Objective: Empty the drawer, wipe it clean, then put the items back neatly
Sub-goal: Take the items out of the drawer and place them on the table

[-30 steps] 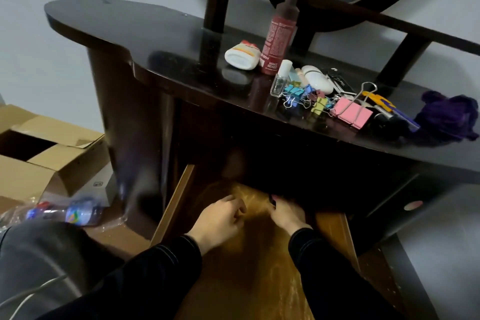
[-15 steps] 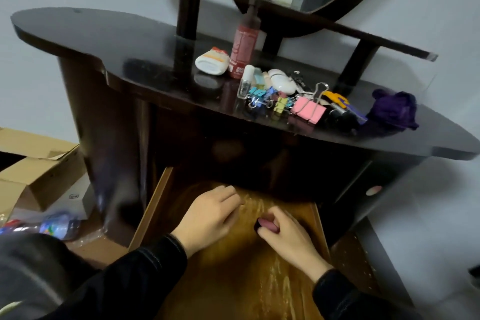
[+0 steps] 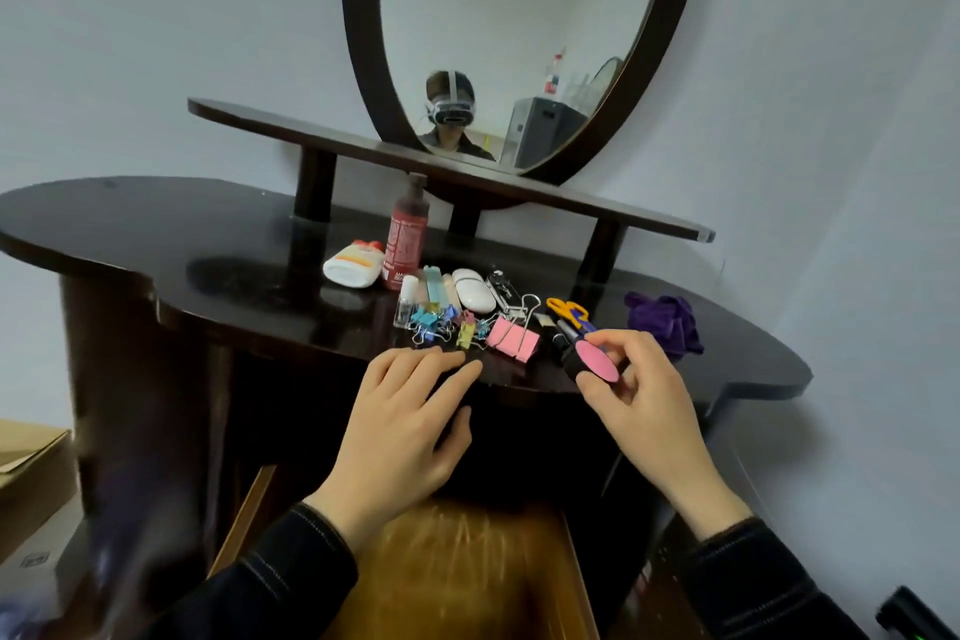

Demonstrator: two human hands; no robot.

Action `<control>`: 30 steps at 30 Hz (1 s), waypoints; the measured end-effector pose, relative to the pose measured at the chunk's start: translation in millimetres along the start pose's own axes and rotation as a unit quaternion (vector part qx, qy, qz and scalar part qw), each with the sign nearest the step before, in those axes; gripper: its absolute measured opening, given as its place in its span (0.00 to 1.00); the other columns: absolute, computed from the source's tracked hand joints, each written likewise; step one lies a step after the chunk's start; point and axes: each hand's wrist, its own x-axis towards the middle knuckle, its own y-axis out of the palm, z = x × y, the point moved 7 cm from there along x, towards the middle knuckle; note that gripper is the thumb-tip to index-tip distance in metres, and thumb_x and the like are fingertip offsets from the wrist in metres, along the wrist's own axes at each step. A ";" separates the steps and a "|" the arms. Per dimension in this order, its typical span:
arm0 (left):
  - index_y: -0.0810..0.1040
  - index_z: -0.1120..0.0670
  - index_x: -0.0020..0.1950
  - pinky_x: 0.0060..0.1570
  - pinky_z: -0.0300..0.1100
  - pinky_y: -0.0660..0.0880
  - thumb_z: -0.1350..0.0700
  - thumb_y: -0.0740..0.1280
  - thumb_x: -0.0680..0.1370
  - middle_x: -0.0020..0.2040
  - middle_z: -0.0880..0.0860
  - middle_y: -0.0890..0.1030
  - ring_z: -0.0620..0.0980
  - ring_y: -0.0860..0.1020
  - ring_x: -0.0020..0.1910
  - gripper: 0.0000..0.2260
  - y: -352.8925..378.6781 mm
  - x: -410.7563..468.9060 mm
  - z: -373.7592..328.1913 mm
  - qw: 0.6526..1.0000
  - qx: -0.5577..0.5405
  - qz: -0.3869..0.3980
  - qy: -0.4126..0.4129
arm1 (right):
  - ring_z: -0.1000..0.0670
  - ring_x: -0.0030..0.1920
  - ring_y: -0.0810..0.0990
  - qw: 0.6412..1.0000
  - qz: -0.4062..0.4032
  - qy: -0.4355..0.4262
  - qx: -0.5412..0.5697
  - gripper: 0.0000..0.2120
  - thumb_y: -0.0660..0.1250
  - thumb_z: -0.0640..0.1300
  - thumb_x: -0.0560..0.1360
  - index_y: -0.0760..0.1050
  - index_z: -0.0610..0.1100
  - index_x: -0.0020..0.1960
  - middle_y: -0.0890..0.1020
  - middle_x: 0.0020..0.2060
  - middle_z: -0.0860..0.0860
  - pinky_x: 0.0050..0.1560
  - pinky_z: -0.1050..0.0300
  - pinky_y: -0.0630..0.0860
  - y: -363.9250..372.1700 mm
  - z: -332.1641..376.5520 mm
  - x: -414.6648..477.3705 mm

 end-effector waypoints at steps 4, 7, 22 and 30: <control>0.81 0.53 0.64 0.63 0.45 0.67 0.52 0.67 0.78 0.60 0.49 0.80 0.52 0.77 0.57 0.15 1.4 -3.1 4.9 1.000 -0.010 -0.012 -0.018 | 0.62 0.46 0.76 0.991 0.020 0.041 -0.129 0.14 0.68 0.61 0.70 0.72 0.61 0.54 0.74 0.49 0.63 0.42 0.55 0.71 13.2 -23.2 15.8; 0.81 0.52 0.62 0.62 0.45 0.68 0.51 0.66 0.78 0.59 0.49 0.80 0.52 0.77 0.57 0.14 2.6 -3.6 3.0 0.999 -0.007 -0.024 -0.030 | 0.63 0.44 0.76 0.984 0.015 0.048 -0.171 0.15 0.65 0.67 0.70 0.71 0.63 0.54 0.74 0.49 0.64 0.40 0.57 0.69 18.8 -27.0 18.3; 0.82 0.53 0.60 0.61 0.46 0.69 0.53 0.66 0.78 0.56 0.50 0.80 0.53 0.77 0.55 0.12 5.8 -4.9 2.6 0.998 -0.010 -0.056 -0.037 | 0.61 0.45 0.75 0.985 -0.021 0.096 -0.141 0.19 0.66 0.67 0.74 0.72 0.62 0.62 0.73 0.54 0.60 0.41 0.57 0.71 9.4 -31.6 25.2; 0.83 0.54 0.58 0.61 0.47 0.68 0.54 0.67 0.77 0.55 0.51 0.80 0.54 0.78 0.54 0.12 7.3 -5.2 2.0 0.997 -0.005 -0.067 -0.048 | 0.48 0.56 0.79 0.951 0.066 0.149 -0.262 0.17 0.61 0.54 0.82 0.70 0.54 0.70 0.75 0.64 0.53 0.50 0.51 0.76 10.3 -52.4 40.5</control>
